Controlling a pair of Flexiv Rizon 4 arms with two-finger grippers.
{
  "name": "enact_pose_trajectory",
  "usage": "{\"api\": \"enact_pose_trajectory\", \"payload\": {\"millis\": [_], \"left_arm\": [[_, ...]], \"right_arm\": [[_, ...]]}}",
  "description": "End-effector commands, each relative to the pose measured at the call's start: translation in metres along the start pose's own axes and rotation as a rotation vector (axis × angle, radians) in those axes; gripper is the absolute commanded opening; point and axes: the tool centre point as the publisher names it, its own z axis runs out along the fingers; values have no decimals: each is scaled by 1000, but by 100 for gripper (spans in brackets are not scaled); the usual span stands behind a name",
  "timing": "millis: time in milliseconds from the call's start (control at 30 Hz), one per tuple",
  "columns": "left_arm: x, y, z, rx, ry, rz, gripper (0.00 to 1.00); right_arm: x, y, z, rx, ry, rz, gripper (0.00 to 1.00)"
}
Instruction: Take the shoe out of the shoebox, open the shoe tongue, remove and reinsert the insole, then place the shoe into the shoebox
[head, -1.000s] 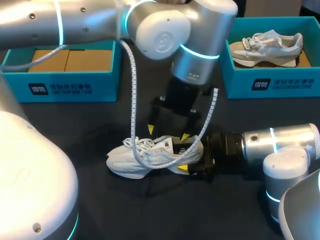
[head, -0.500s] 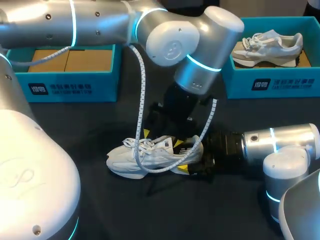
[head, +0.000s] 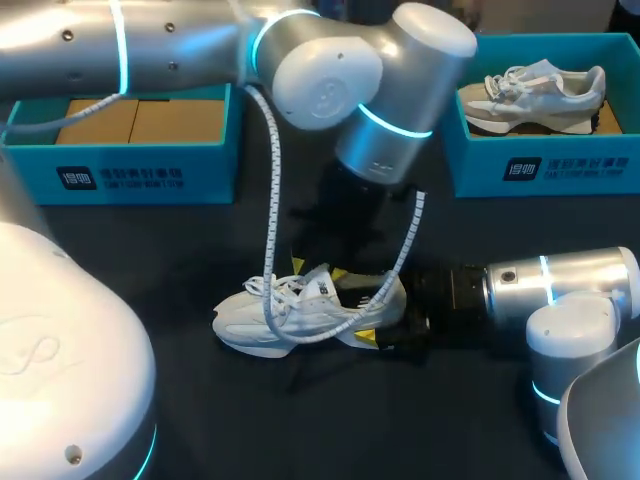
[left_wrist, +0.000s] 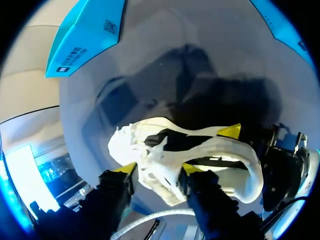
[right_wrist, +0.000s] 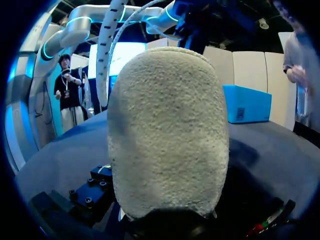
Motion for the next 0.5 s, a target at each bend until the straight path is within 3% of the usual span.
{"api": "enact_pose_trajectory", "payload": {"millis": [33, 133, 200, 300, 400, 500], "left_arm": [[-20, 4, -4, 17, 68, -1, 44], [-17, 5, -3, 39, 63, -2, 50], [-10, 6, -1, 42, 55, -2, 86], [0, 6, 1, 44, 42, 0, 100], [11, 5, 2, 43, 33, -9, 100], [16, 7, 1, 38, 28, -15, 87]], "right_arm": [[0, 1, 0, 5, 0, 0, 0], [0, 1, 0, 5, 0, 0, 0], [0, 1, 0, 5, 0, 0, 0], [0, 1, 0, 5, 0, 0, 0], [0, 1, 0, 5, 0, 0, 0], [0, 1, 0, 5, 0, 0, 0]]}}
